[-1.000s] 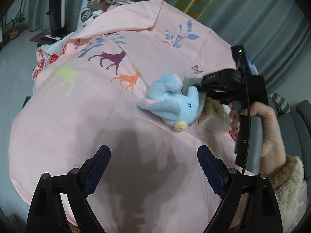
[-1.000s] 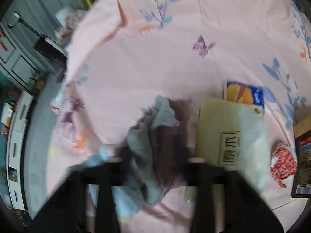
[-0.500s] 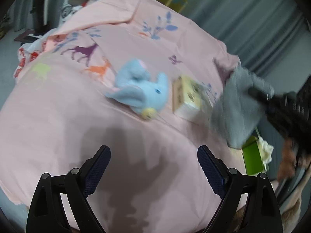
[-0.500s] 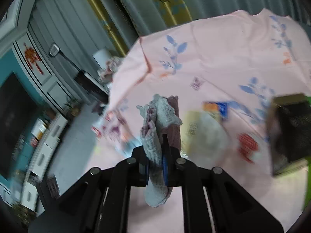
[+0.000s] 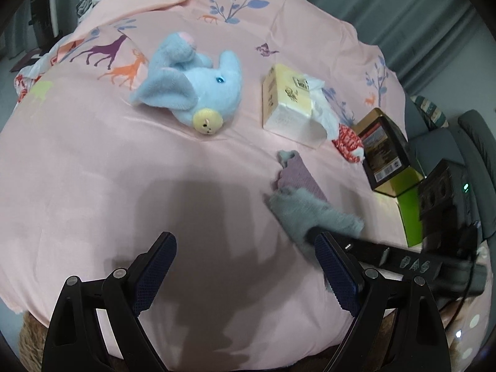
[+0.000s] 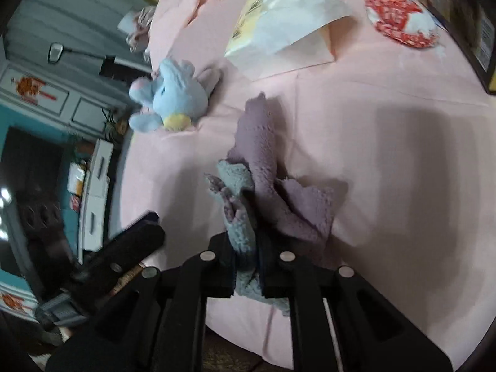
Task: Organize soft objects
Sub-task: 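Grasp the grey-purple cloth with the right gripper and lift it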
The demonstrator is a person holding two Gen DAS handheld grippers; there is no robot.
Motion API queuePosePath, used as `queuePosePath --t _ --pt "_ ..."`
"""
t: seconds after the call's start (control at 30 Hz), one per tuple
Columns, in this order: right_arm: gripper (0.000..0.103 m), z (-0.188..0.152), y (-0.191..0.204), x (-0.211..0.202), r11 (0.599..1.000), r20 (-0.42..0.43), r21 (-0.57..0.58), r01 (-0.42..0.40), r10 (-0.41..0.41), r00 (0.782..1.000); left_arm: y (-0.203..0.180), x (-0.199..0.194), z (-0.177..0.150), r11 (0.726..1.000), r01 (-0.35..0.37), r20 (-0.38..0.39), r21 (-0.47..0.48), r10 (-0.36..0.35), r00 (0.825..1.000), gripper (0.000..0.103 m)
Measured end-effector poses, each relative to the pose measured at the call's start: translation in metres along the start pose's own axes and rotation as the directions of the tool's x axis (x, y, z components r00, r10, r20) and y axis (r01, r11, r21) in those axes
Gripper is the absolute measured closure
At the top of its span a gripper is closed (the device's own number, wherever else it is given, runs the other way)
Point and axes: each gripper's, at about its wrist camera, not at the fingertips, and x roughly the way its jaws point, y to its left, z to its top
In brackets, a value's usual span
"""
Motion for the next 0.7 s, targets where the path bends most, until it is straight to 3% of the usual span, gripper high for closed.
queuePosePath --t 0.17,0.33,0.5,0.7 --pt "0.044 -0.008 -0.001 -0.033 1.000 0.085 0.015 0.016 -0.017 0.996 -0.014 0.010 0.001 0.998 0.047 -0.032 0.028 -0.047 0.998 0.012" --pt "0.043 -0.015 -0.011 -0.053 0.998 0.126 0.040 0.044 -0.049 0.991 -0.030 0.024 0.002 0.994 0.088 -0.069 0.063 -0.083 0.994 0.012" --pt "0.042 -0.015 -0.028 -0.048 0.995 0.102 0.103 0.014 -0.025 0.994 -0.038 0.039 0.003 0.991 0.118 -0.104 0.062 -0.111 0.988 0.012" --pt "0.046 -0.013 -0.045 -0.036 0.986 0.076 0.161 -0.052 0.041 0.996 -0.052 0.047 0.000 0.987 0.089 -0.094 0.137 -0.076 0.993 0.013"
